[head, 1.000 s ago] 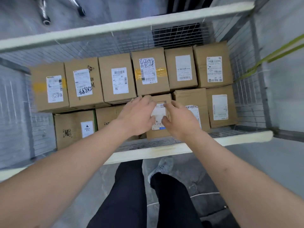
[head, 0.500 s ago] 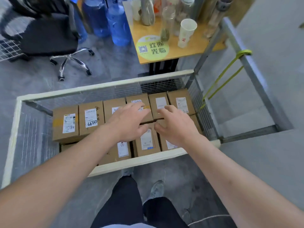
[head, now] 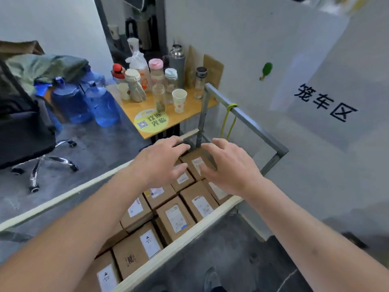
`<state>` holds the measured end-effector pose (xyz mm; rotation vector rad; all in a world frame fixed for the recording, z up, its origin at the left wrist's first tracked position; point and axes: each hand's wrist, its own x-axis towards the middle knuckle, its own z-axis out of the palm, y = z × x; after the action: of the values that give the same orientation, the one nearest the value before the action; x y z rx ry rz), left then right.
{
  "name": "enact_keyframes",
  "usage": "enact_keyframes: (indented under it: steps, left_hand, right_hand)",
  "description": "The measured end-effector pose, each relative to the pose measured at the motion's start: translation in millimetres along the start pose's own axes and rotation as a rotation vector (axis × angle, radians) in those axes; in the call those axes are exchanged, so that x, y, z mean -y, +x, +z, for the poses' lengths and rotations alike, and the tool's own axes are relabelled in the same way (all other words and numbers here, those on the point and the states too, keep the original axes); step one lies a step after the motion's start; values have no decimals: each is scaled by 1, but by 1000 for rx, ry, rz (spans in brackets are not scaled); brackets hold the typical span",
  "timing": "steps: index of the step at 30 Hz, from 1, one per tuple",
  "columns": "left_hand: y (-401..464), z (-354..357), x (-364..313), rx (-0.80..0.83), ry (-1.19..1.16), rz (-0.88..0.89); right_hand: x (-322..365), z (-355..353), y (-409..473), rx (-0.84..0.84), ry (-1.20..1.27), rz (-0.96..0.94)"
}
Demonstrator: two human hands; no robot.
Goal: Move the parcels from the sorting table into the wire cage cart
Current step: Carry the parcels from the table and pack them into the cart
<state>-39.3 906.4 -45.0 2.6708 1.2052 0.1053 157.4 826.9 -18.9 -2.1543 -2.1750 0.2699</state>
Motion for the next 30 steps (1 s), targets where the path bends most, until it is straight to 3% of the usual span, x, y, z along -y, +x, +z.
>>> enact_keyframes:
  steps: [13,30]
  left_hand:
    - [-11,-73,-65,-21,-51,578]
    - [-165,-59,-280,66,-123,954]
  right_hand:
    - [52,-55,-133,-255,39,506]
    - [76,-60,-425,-396,71,899]
